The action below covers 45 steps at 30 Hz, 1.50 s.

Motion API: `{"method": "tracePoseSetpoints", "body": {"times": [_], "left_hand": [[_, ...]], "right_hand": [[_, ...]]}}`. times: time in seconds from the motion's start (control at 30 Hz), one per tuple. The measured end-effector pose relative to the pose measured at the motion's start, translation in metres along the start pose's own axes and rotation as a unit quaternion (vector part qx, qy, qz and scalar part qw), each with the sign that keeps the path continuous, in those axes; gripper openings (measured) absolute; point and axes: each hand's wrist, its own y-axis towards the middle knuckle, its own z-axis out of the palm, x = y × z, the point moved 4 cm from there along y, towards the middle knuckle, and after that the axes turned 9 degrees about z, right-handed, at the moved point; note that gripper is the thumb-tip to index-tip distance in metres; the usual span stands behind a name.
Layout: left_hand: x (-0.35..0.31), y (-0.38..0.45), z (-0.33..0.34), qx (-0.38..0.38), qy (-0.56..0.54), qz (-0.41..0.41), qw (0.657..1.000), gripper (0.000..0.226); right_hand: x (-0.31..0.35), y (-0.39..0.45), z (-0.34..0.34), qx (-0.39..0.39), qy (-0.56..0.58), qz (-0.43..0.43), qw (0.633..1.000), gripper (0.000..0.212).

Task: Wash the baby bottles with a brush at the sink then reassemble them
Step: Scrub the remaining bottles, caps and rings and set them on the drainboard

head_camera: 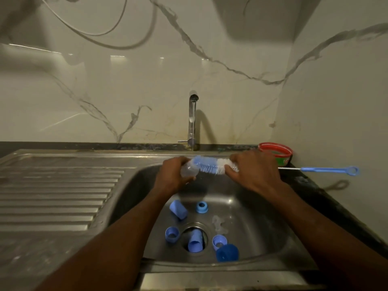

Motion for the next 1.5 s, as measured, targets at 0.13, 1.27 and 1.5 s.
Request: {"method": "tracePoseSetpoints", "body": {"times": [0.13, 1.27, 1.5], "left_hand": [[-0.013, 0.006, -0.014, -0.036, 0.171, 0.135, 0.975, 0.06], [-0.045, 0.007, -0.034, -0.077, 0.269, 0.237, 0.931, 0.055], [-0.039, 0.005, -0.037, -0.094, 0.261, 0.169, 0.946, 0.059]], "right_hand": [[0.011, 0.001, 0.005, 0.012, -0.023, -0.053, 0.998, 0.044], [0.009, -0.007, 0.02, 0.084, 0.097, 0.03, 0.991, 0.043], [0.008, -0.01, 0.017, 0.098, 0.109, 0.059, 0.987, 0.046]]}}
